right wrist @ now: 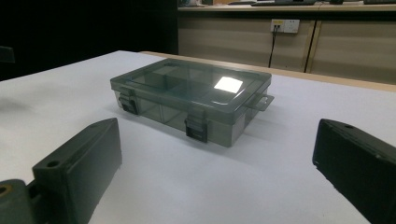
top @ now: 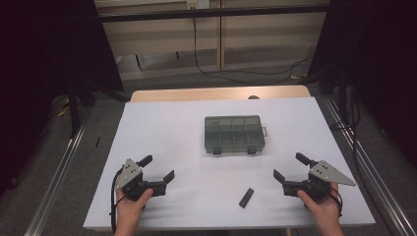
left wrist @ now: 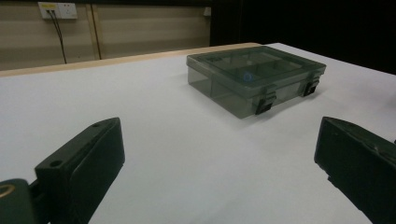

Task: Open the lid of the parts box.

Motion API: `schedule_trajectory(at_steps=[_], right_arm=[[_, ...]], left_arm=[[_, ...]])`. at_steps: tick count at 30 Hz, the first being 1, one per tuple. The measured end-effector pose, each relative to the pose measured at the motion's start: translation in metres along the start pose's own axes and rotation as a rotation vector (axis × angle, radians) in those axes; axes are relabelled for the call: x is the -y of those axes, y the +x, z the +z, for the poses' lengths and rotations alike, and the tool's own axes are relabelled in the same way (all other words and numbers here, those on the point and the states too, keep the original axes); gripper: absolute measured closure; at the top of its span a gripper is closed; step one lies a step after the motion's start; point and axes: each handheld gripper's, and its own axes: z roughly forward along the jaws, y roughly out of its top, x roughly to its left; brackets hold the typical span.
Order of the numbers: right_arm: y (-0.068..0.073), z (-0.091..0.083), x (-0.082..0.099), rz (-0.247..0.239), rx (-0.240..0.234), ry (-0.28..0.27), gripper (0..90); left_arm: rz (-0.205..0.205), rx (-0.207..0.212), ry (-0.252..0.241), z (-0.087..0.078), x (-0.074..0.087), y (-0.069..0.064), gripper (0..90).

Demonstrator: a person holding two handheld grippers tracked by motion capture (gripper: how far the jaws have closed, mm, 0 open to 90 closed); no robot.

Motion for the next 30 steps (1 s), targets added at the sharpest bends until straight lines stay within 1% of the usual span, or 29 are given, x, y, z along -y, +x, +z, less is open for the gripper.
schedule_trajectory(at_steps=[3,5,6,10,13,16,18,20,23,24,28,30], right_arm=[[0.000,0.002,0.000,0.004,-0.002,0.006,1.2],[0.000,0.004,0.000,0.002,-0.004,0.015,1.7],[0.001,0.004,0.000,0.002,-0.005,0.018,2.0],[0.001,0.007,-0.001,-0.005,-0.005,0.021,2.3],[0.001,0.009,-0.003,-0.023,0.001,0.027,2.7],[0.001,0.011,-0.004,-0.030,-0.002,0.027,3.0],[0.002,0.012,-0.004,-0.027,-0.003,0.033,3.1],[0.001,0.013,-0.005,-0.038,-0.002,0.034,3.6],[0.001,0.015,-0.006,-0.035,0.001,0.034,3.7],[0.001,0.017,-0.007,-0.034,0.004,0.032,4.2],[0.000,0.020,-0.008,-0.041,0.010,0.042,4.7],[0.000,0.021,-0.009,-0.040,0.014,0.046,4.7]], left_arm=[[0.000,0.002,0.000,0.002,-0.001,-0.001,2.0],[-0.016,0.010,0.011,0.006,-0.001,-0.002,2.0],[-0.020,0.012,0.008,0.007,-0.001,-0.002,2.1],[-0.021,0.012,0.011,0.010,-0.002,-0.003,2.2],[-0.015,0.014,0.013,0.013,-0.004,-0.004,2.5],[-0.011,0.016,0.016,0.014,-0.005,-0.005,2.7],[-0.012,0.018,0.020,0.017,-0.005,-0.006,2.8],[0.006,0.021,0.030,0.018,-0.006,-0.007,2.9],[-0.001,0.020,0.034,0.020,-0.007,-0.009,3.2],[0.009,0.018,0.042,0.021,-0.007,-0.008,3.3],[-0.001,0.020,0.047,0.023,-0.007,-0.009,3.4],[0.004,0.020,0.055,0.025,-0.007,-0.010,3.5]])
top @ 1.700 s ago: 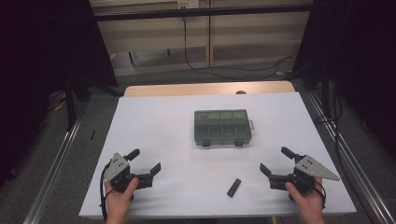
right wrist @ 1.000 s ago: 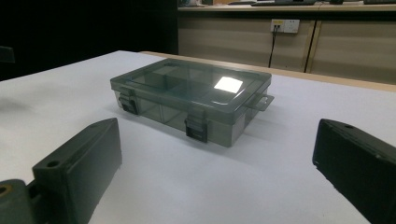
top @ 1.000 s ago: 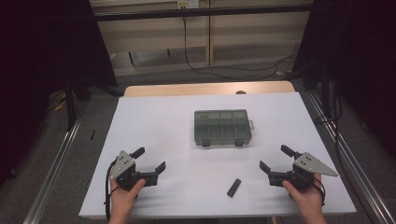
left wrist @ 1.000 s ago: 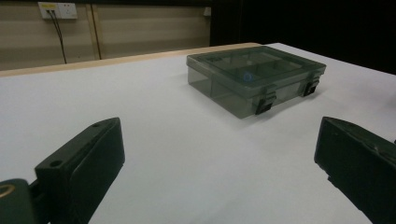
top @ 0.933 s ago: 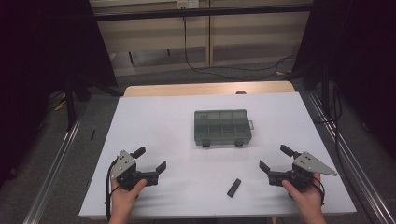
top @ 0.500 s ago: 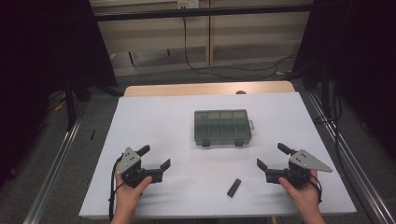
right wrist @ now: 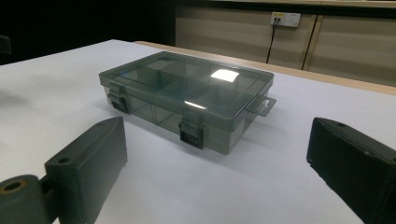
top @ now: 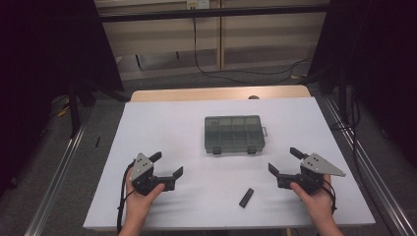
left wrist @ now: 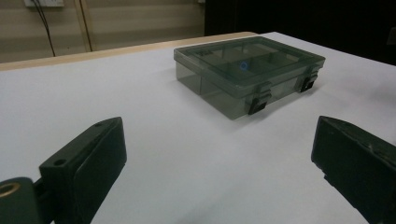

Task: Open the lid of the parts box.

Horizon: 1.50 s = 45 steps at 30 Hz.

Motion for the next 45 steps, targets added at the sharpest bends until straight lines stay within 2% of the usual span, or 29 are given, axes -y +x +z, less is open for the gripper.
schedule_trajectory(at_steps=[9,13,25,34,42,45], right_arm=[[-0.001,0.006,-0.003,-0.002,0.003,0.006,5.2],[-0.002,0.009,-0.004,0.024,-0.007,0.009,4.9],[-0.008,0.015,-0.006,0.038,0.019,0.021,5.2],[-0.009,0.018,-0.007,0.045,0.016,0.025,5.3],[-0.011,0.020,-0.009,0.037,0.026,0.025,4.7],[-0.011,0.023,-0.009,0.043,0.020,0.027,5.0]], left_arm=[[0.002,0.015,0.027,0.010,-0.002,-0.004,3.8],[0.000,0.015,0.039,0.015,-0.004,-0.005,4.0],[0.004,0.030,0.070,0.031,-0.006,-0.009,4.3],[0.020,0.046,0.079,0.042,-0.010,-0.013,4.4],[0.012,0.049,0.087,0.051,-0.012,-0.016,4.7],[0.025,0.051,0.091,0.054,-0.013,-0.018,4.9]])
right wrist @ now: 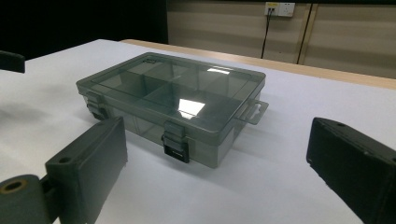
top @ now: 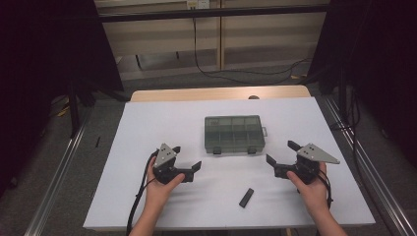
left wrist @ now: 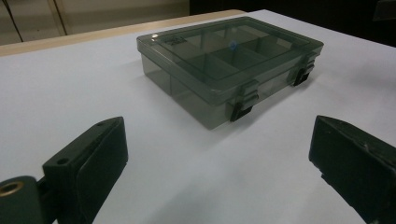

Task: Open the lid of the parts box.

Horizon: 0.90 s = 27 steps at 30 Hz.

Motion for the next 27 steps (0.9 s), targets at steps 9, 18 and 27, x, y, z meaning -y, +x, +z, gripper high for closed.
schedule_trajectory(at_steps=[9,18,27], right_arm=[[-0.001,0.004,-0.001,0.012,0.009,0.015,7.2],[-0.004,0.010,-0.001,0.033,0.023,0.045,13.7],[-0.010,0.014,-0.001,0.061,0.070,0.077,26.2]], left_arm=[[-0.032,-0.018,0.018,0.008,-0.005,0.001,7.4],[-0.009,-0.011,0.016,0.015,-0.012,0.002,16.1],[0.022,-0.020,0.044,0.022,-0.017,0.003,20.5]])
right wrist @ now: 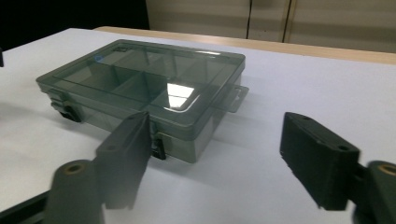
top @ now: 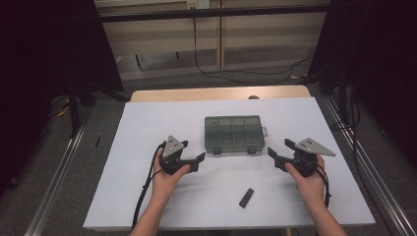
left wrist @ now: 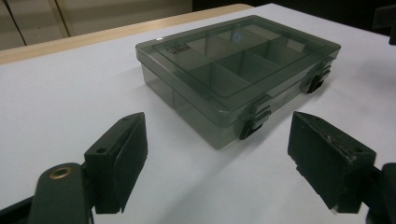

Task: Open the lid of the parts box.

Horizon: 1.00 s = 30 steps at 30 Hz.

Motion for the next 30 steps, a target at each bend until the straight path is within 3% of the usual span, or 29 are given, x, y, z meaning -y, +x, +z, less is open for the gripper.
schedule_trajectory(at_steps=[4,6,9,10,14,15,16,19,22,23,25,27,30], right_arm=[[-0.003,0.004,0.000,-0.003,0.010,0.007,31.4],[-0.005,0.006,0.000,0.025,0.009,0.004,33.7],[-0.006,0.007,0.000,0.001,0.015,0.012,39.2],[-0.007,0.007,-0.001,0.005,0.004,0.015,45.9],[-0.008,0.008,-0.001,0.002,-0.003,0.040,58.8],[-0.008,0.008,-0.001,0.002,-0.003,0.040,58.8],[-0.010,0.010,-0.001,0.010,0.004,0.044,65.7],[-0.013,0.012,0.000,0.018,0.004,0.058,74.9],[-0.014,0.014,0.000,0.016,-0.008,0.068,79.4],[-0.014,0.017,-0.002,-0.017,-0.009,0.088,83.8],[-0.013,0.019,-0.004,-0.008,-0.033,0.086,88.4],[-0.013,0.020,-0.005,-0.017,-0.038,0.091,89.8],[-0.011,0.025,-0.006,-0.024,-0.034,0.104,90.0]], left_arm=[[-0.010,0.002,0.002,0.005,-0.003,0.001,28.4],[-0.029,0.004,0.013,0.007,-0.003,0.002,30.5],[-0.020,-0.004,0.039,0.010,-0.002,0.004,32.7],[-0.009,-0.015,0.039,0.011,-0.002,0.005,36.4],[-0.012,-0.034,0.045,0.014,-0.002,0.008,46.0],[-0.023,-0.031,0.038,0.015,-0.002,0.008,46.0],[-0.030,-0.010,0.049,0.017,-0.003,0.008,51.0],[-0.042,0.003,0.065,0.021,-0.003,0.007,58.9],[-0.040,0.000,0.069,0.022,-0.003,0.008,66.6],[-0.041,0.004,0.065,0.022,-0.003,0.009,70.4],[-0.045,0.008,0.076,0.024,-0.003,0.010,74.9],[-0.060,0.018,0.088,0.024,-0.004,0.011,77.7],[-0.049,0.024,0.106,0.027,-0.003,0.012,88.1]])
